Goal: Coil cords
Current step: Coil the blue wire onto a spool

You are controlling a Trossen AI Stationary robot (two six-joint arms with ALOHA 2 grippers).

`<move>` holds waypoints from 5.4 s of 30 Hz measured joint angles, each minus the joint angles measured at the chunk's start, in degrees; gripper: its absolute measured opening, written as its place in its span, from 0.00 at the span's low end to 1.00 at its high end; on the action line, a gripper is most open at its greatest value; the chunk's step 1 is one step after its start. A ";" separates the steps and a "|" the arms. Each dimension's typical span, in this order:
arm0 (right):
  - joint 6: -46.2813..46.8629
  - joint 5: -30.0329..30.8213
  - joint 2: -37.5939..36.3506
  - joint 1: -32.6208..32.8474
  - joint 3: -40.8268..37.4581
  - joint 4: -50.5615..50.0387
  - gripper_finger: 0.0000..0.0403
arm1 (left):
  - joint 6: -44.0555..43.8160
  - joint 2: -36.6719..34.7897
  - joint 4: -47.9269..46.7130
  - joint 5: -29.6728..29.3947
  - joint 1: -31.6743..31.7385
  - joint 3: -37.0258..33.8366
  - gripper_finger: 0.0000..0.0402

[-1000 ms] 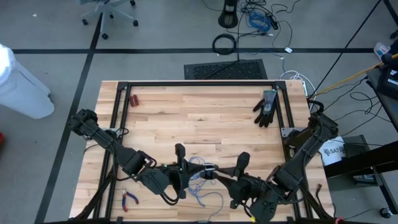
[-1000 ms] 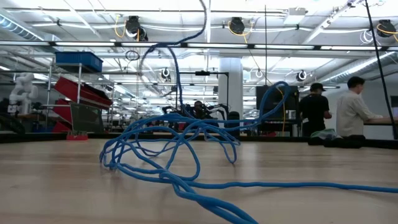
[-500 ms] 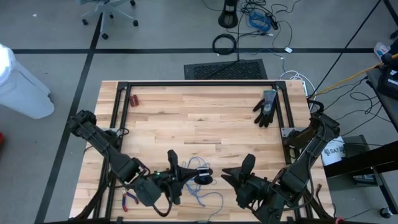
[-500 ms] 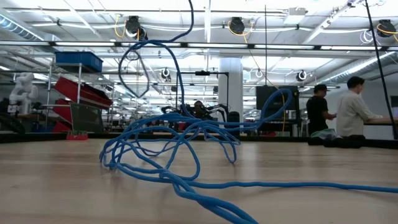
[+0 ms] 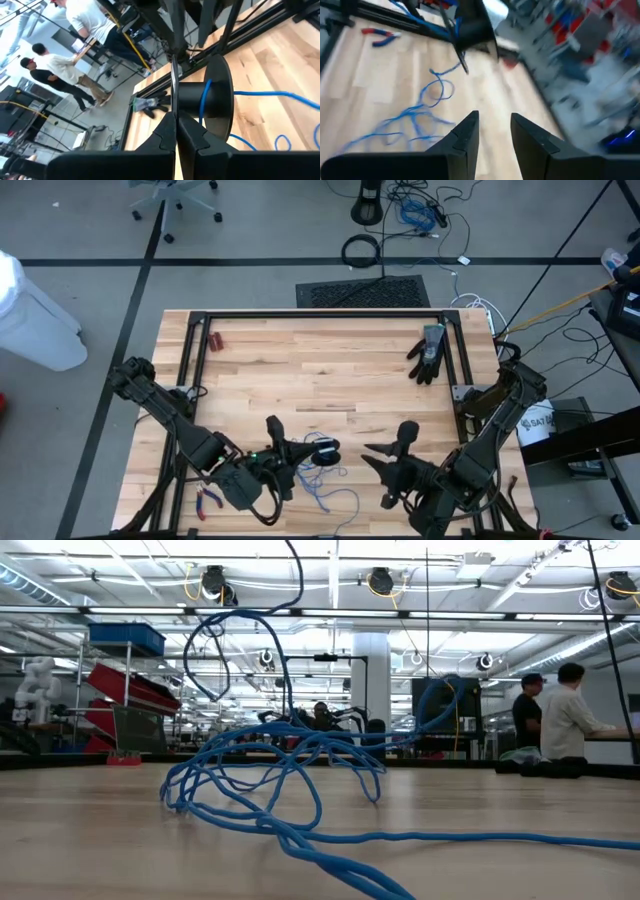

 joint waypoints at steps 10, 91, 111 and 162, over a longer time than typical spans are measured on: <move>7.00 -14.48 0.42 -0.80 0.00 -0.12 0.25 | -0.15 0.00 0.49 0.02 -0.58 0.00 0.00; 13.90 -10.26 -10.46 10.15 0.04 -17.05 0.25 | 4.38 -0.09 9.49 -2.05 -7.00 1.90 0.01; 39.79 27.65 -1.11 21.40 -36.56 32.51 0.25 | 4.96 -0.02 9.52 -2.05 -6.63 1.90 0.02; -23.79 -30.60 13.36 -15.01 -38.34 109.76 0.43 | 5.92 -0.02 9.49 -1.20 -5.49 1.86 0.02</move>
